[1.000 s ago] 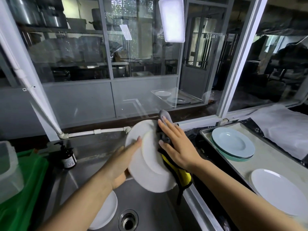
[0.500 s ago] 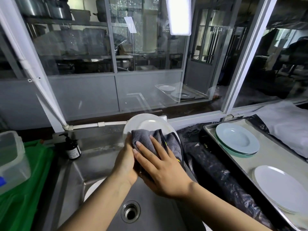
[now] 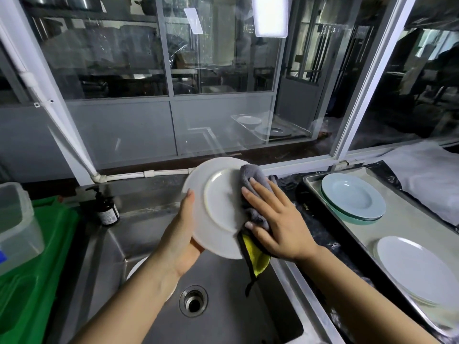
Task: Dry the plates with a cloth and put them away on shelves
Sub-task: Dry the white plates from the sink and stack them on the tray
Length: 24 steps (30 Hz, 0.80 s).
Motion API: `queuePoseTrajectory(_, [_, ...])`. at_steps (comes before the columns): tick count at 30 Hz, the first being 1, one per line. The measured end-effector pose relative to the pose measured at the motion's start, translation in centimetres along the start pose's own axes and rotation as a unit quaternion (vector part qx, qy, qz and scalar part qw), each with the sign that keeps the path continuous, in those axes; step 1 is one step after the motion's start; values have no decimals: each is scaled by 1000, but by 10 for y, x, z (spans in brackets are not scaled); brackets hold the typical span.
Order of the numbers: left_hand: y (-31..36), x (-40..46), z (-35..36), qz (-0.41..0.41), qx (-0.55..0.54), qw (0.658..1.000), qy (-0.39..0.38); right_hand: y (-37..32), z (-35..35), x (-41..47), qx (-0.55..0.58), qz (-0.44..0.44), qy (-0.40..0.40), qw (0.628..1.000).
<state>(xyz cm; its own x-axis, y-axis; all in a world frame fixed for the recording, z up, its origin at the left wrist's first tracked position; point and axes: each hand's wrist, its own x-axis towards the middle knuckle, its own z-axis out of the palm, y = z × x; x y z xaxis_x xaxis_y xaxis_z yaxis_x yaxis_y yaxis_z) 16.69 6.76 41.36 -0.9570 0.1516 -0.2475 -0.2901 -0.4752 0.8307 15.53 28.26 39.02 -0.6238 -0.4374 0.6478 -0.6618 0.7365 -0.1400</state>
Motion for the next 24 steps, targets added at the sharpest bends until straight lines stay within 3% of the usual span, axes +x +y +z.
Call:
queuePoseTrajectory(6, [-6, -3, -4, 13, 48, 997, 66, 4, -4, 15, 64, 112, 18, 992])
queuePoseTrajectory(11, [-7, 2, -3, 30, 19, 994, 102, -16, 13, 4, 26, 93, 5, 995])
queuePoseTrajectory(18, [-14, 7, -11, 12, 7, 997, 76, -23, 26, -6, 2, 38, 33, 999])
queuePoseTrajectory(24, [-10, 5, -39, -6, 72, 997, 36, -5, 2, 9, 81, 114, 26, 990])
